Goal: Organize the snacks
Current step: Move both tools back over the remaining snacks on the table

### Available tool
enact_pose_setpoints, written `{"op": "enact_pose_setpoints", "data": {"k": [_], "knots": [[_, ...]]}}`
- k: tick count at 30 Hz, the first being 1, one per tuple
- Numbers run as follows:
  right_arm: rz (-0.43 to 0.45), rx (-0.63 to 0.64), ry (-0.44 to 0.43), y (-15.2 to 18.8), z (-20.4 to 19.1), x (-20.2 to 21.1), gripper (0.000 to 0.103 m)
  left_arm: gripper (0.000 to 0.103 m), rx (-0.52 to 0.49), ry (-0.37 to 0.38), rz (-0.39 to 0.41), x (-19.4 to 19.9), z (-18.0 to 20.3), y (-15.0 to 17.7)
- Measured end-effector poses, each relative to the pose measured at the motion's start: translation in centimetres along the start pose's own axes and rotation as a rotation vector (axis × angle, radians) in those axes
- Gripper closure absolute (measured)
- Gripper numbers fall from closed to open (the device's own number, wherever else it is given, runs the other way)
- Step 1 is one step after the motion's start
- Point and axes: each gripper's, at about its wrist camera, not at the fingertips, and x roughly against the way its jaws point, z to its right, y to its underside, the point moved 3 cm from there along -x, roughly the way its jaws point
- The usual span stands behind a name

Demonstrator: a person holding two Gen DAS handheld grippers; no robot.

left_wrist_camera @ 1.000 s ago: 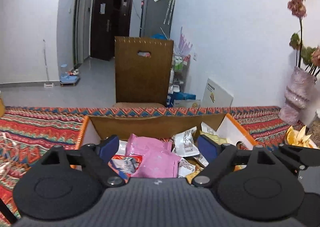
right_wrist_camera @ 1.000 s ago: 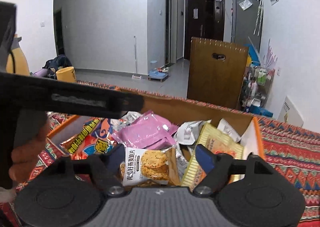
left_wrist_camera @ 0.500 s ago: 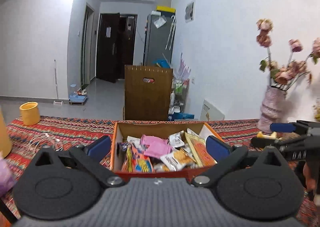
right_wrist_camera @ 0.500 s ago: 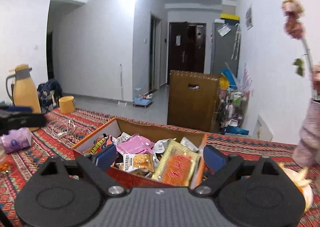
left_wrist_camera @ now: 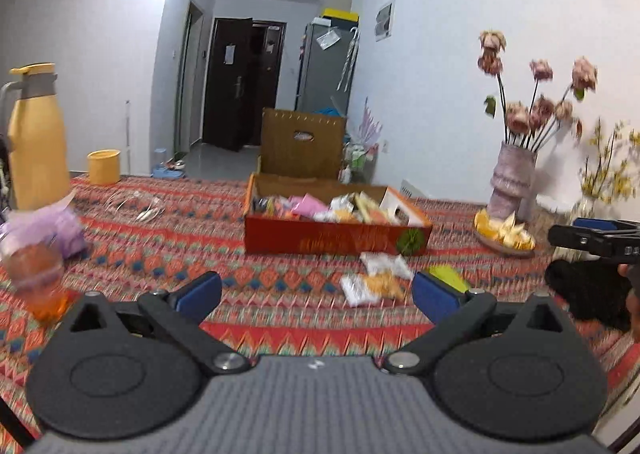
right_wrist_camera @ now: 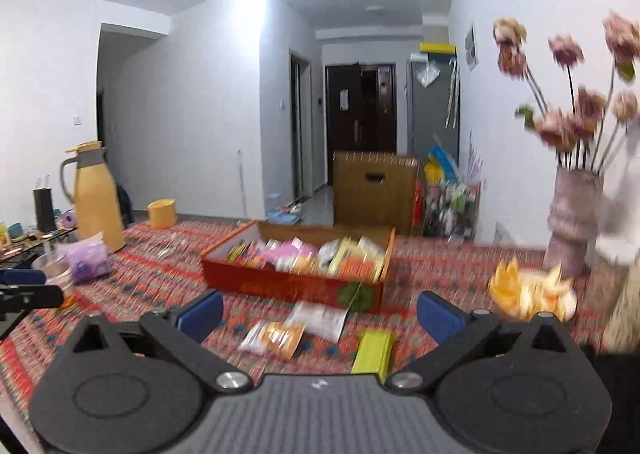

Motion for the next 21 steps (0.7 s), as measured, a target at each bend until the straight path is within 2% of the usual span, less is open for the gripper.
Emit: {"op": "enact_pose_setpoints", "data": {"k": [5, 12, 16, 21], "knots": [[-0.102, -0.047, -0.014, 5.5, -1.2, 1.6, 0.000, 0.000, 0.015, -0.059, -0.070, 1.1, -1.1, 4.1], [-0.225, -0.070, 0.006, 12.9, -2.7, 1.8, 0.000, 0.000, 0.074, -0.120, -0.205, 0.2, -2.5, 8.7], [-0.268, -0.115, -0.014, 14.3, -2.8, 1.4, 0.000, 0.000, 0.058, -0.112, -0.220, -0.4, -2.3, 8.8], [-0.256, -0.118, -0.050, 13.8, -3.2, 0.4, 0.000, 0.000, 0.034, -0.095, -0.213, -1.3, -1.4, 8.3]]}}
